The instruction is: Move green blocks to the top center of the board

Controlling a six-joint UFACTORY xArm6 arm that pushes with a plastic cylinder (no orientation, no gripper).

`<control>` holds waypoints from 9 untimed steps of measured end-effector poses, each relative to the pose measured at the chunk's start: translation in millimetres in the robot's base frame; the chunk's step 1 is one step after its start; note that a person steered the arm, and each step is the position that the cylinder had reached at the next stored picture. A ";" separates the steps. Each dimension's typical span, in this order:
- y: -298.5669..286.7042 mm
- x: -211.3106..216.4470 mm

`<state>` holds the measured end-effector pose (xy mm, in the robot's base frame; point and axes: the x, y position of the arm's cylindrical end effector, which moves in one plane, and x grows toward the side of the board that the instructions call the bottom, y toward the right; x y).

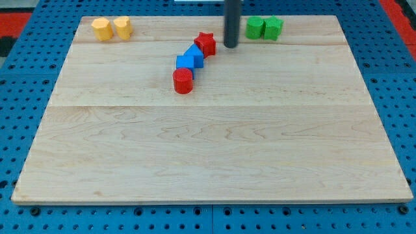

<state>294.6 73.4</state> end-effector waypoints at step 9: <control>71.7 -68.9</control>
<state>225.7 145.1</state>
